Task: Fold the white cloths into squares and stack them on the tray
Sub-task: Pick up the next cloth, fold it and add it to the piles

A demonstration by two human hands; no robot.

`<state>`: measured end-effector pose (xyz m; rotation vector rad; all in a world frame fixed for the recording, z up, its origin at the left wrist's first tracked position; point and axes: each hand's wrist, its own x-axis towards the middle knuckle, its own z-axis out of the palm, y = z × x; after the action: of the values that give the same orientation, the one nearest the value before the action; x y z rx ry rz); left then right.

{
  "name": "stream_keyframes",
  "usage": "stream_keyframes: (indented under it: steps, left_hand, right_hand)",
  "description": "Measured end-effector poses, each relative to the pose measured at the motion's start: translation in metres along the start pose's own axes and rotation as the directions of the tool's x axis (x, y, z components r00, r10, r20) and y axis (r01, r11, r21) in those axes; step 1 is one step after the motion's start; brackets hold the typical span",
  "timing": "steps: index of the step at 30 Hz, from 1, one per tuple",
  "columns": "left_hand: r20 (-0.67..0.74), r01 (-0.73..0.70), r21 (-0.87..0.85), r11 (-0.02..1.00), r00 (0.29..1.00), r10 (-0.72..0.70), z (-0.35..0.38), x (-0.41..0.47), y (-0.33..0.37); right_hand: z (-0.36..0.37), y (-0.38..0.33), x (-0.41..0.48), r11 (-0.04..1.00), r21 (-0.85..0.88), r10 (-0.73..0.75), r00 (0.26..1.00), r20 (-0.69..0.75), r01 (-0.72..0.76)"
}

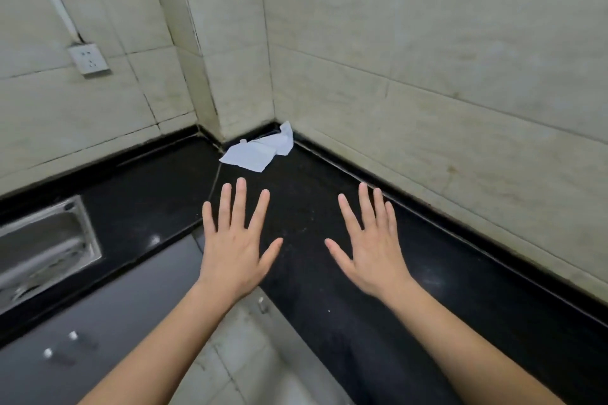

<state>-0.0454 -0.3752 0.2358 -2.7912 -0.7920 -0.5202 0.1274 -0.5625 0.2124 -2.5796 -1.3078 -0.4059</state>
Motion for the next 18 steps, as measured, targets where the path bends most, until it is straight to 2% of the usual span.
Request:
stream_keyframes:
  steps: [9,14,18]
  left_hand:
    - [0.006,0.009,0.058,0.998,1.0,-0.01,0.061,0.083,-0.087]
    - [0.079,0.021,0.085,0.996,0.997,-0.028,0.095,0.156,-0.138]
    - [0.099,0.02,0.107,0.994,0.995,-0.031,0.117,0.199,-0.171]
  right_hand:
    - [0.079,-0.051,0.127,0.996,0.082,-0.021,1.0,-0.008,0.022]
    - [0.111,-0.064,0.206,0.995,0.099,0.025,0.998,0.058,-0.031]
    - [0.128,-0.069,0.263,0.996,0.086,0.004,0.997,0.078,-0.01]
